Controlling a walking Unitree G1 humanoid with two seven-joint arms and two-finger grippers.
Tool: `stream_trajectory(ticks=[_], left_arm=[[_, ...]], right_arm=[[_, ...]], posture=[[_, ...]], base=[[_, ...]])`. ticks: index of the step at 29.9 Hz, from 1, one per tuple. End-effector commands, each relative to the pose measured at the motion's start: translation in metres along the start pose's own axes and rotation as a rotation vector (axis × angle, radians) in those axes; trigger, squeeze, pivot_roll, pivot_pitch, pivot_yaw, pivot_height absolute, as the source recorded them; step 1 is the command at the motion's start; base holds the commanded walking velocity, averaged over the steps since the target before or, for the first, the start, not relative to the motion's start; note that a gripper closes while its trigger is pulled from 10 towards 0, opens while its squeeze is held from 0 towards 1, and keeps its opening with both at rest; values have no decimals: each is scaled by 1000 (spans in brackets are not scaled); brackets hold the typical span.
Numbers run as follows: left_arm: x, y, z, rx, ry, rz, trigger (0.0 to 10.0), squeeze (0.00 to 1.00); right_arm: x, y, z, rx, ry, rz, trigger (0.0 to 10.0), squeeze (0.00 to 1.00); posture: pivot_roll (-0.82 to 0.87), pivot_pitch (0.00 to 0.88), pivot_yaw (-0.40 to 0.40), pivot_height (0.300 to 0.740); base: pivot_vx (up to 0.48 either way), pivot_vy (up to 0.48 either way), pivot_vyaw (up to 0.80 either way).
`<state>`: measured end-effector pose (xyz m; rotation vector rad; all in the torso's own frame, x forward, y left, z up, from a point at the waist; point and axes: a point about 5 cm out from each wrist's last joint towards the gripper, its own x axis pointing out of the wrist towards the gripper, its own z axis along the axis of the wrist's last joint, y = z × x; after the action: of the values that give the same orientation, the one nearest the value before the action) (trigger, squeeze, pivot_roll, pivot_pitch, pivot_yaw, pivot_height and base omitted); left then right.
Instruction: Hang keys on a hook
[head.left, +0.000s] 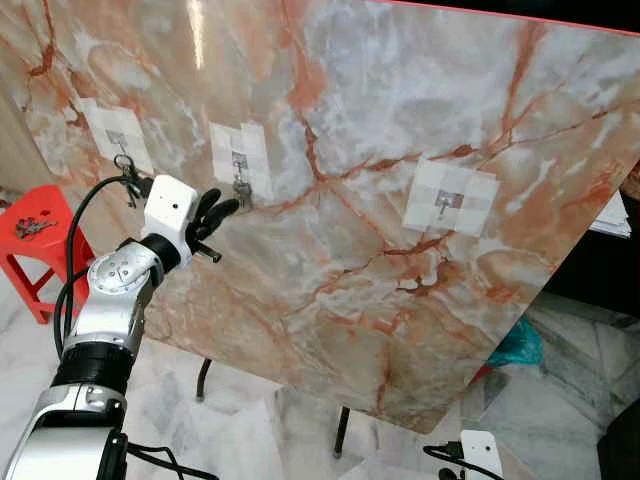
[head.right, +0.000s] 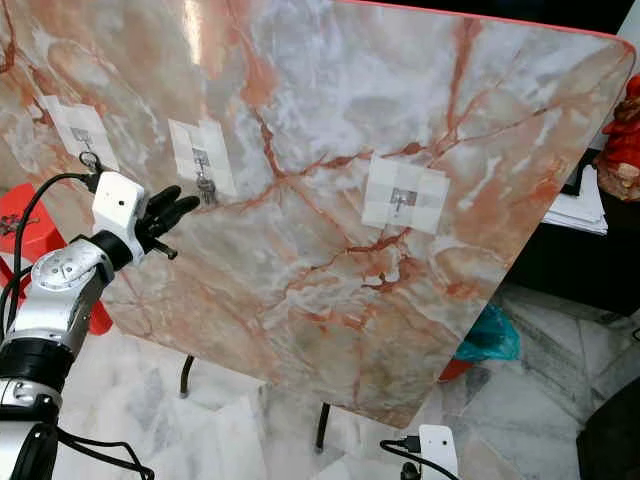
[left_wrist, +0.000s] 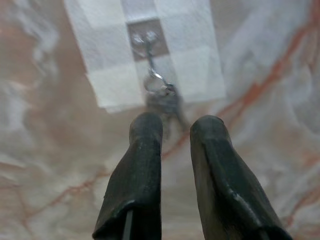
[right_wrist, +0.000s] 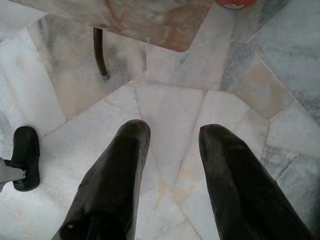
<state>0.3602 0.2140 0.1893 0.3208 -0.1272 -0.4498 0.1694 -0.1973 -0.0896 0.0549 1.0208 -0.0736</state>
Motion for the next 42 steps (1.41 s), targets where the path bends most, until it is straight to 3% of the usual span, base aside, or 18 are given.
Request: stream_trajectory(ticks=[1, 7, 11, 12, 13, 15, 20, 23, 26, 32, 33, 34, 38, 42], left_arm=[[-2, -1, 2, 19, 5, -27, 10000, 1000], [-12, -3, -7, -4, 24, -20, 10000, 1000], [-29, -5, -29, -80, 73, 37, 10000, 1000], [-37, -7, -42, -120, 106, 61, 10000, 169], [-43, -9, -50, -146, 129, 76, 10000, 0], [-65, -25, -86, -201, 266, 68, 10000, 0], [-93, -61, -138, -307, 474, 66, 10000, 0], [-100, -70, -152, -293, 559, 74, 10000, 0], [-111, -93, -178, -322, 734, 160, 10000, 0], [-127, -119, -198, -391, 879, 292, 10000, 0], [-127, -119, -198, -391, 879, 292, 10000, 0], [-137, -131, -205, -384, 948, 310, 10000, 0], [-157, -156, -215, -420, 1044, 305, 10000, 0], [-169, -167, -219, -449, 1091, 325, 10000, 0]], right_arm=[[0, -2, -1, 0, 5, -4, 10000, 0], [-1, -4, -1, 4, 4, -7, 10000, 0], [-1, -5, -2, 7, 5, -9, 10000, 0], [-1, -5, -2, 8, 6, -9, 10000, 0], [-1, -5, -3, 8, 6, -9, 10000, 0], [-1, -5, -4, 8, 8, -10, 10000, 0], [-1, -3, -4, 12, 11, -13, 10000, 0], [0, 4, -4, 15, 9, -8, 10000, 0], [1, 12, -2, 12, 4, 2, 10000, 0], [1, 11, 0, 16, 2, -7, 10000, 0], [1, 11, 0, 16, 2, -7, 10000, 0], [1, 10, 0, 16, 2, -13, 10000, 0], [1, 8, 0, 4, 5, -16, 10000, 0], [1, 7, -2, -11, 10, -16, 10000, 0]], posture=[[137, 13, -60, 740], [133, 13, -57, 740], [132, 13, -49, 740], [131, 13, -48, 740], [131, 13, -48, 740], [136, 18, -51, 740], [134, 8, -40, 740], [129, 4, -38, 740], [122, 0, -37, 740], [108, 0, -34, 740], [108, 0, -34, 740], [102, 0, -31, 740], [90, 0, -26, 740], [85, 0, -30, 740]], base=[[0, 0, 0], [0, 0, 0], [0, 0, 0], [0, 0, 0], [0, 0, 0], [0, 0, 0], [0, 0, 0], [0, 0, 0], [0, 0, 0], [0, 0, 0], [0, 0, 0], [0, 0, 0], [0, 0, 0], [0, 0, 0]])
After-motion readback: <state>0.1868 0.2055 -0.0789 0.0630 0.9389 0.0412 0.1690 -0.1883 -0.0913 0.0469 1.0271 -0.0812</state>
